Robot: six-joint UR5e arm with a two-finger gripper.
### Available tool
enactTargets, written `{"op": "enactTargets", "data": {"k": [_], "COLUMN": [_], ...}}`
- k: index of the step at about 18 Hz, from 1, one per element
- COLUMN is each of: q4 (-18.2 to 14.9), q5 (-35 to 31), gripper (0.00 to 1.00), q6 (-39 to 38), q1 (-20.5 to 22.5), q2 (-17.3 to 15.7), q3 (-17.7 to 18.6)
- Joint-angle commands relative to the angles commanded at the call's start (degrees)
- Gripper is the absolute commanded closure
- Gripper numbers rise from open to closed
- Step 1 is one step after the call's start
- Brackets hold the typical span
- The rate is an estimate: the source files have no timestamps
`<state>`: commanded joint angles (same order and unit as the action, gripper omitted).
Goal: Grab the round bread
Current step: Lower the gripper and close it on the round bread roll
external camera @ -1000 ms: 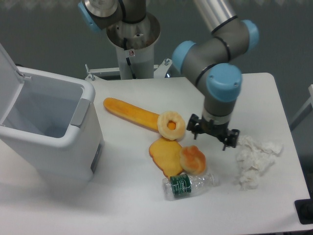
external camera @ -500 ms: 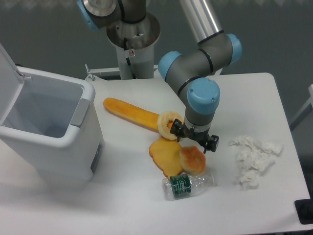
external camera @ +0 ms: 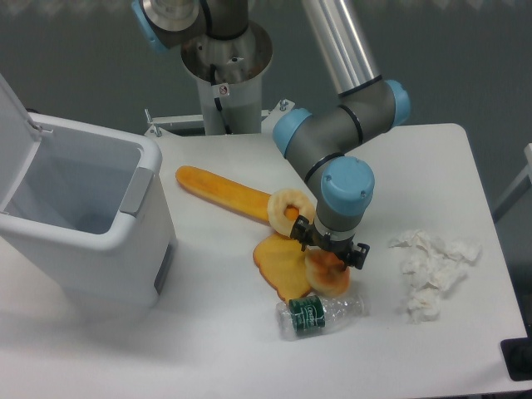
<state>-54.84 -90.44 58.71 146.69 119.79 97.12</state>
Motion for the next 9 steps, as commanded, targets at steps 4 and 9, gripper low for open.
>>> {"op": "enactTargets", "data": {"k": [4, 9], "q4": [-0.2, -0.5], "q5": [0.1, 0.0], "gripper": [0.93, 1.0], "q6": [1.1, 2.6], "q1": [0.6, 1.3], "q2": [-0.6, -2.4], "q3": [-1.1, -2.7]}}
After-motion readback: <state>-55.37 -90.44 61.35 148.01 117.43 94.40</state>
